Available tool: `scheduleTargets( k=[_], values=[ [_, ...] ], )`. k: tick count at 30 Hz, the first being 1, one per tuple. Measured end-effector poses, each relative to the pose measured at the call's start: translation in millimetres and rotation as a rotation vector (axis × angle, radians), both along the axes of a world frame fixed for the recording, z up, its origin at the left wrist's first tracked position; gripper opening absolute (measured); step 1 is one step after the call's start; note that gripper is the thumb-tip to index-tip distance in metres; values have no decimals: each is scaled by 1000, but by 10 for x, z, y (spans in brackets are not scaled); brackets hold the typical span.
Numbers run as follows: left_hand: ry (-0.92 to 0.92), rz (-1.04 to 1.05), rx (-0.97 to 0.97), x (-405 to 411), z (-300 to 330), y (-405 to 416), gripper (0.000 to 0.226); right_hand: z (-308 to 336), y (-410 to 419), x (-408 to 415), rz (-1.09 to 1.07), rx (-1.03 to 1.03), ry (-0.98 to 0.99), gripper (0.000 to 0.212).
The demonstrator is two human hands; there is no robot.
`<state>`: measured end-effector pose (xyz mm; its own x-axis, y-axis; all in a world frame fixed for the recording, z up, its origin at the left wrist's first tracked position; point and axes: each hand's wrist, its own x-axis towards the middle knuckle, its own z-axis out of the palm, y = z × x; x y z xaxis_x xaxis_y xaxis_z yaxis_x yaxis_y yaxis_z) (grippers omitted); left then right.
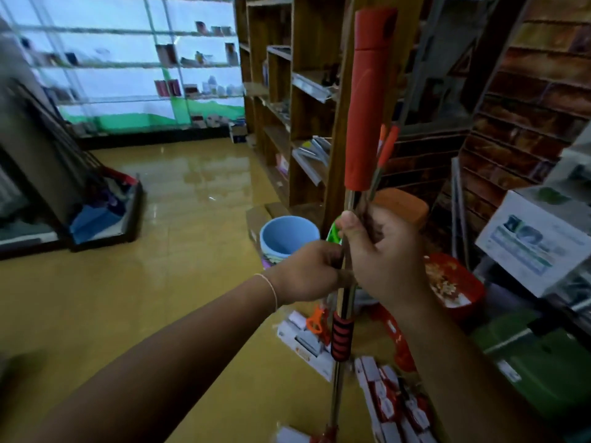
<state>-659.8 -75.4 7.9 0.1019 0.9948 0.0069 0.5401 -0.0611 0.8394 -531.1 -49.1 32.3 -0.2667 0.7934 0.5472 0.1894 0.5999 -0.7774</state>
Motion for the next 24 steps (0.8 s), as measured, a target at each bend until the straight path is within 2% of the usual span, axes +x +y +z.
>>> scheduleTargets(
  k=[2, 5, 9, 11, 16, 20, 24],
  values=[
    [-15, 15, -3, -410, 6, -124, 30, 54, -80, -404, 45, 10, -5, 21],
    [-60, 38, -10, -993, 60, -315, 52, 131, -199, -973, 118, 6, -10, 20],
    [-58, 100, 21, -1623, 160, -527, 60, 238, -331, -1615, 178, 19, -10, 27],
    [-61, 141, 33, -1873, 219, -636, 62, 291, -379, -1890, 206, 16, 1, 23],
    [-63, 253, 47, -2498, 412, -841, 28, 461, -436, -2606, 305, -9, 32, 15],
    [-34, 391, 84, -3024, 592, -952, 37, 591, -440, -3201, 423, 40, 56, 17],
    [67, 514, 119, -3497, 703, -1017, 27, 671, -407, -3796, 517, 20, 77, 20]
  ],
)
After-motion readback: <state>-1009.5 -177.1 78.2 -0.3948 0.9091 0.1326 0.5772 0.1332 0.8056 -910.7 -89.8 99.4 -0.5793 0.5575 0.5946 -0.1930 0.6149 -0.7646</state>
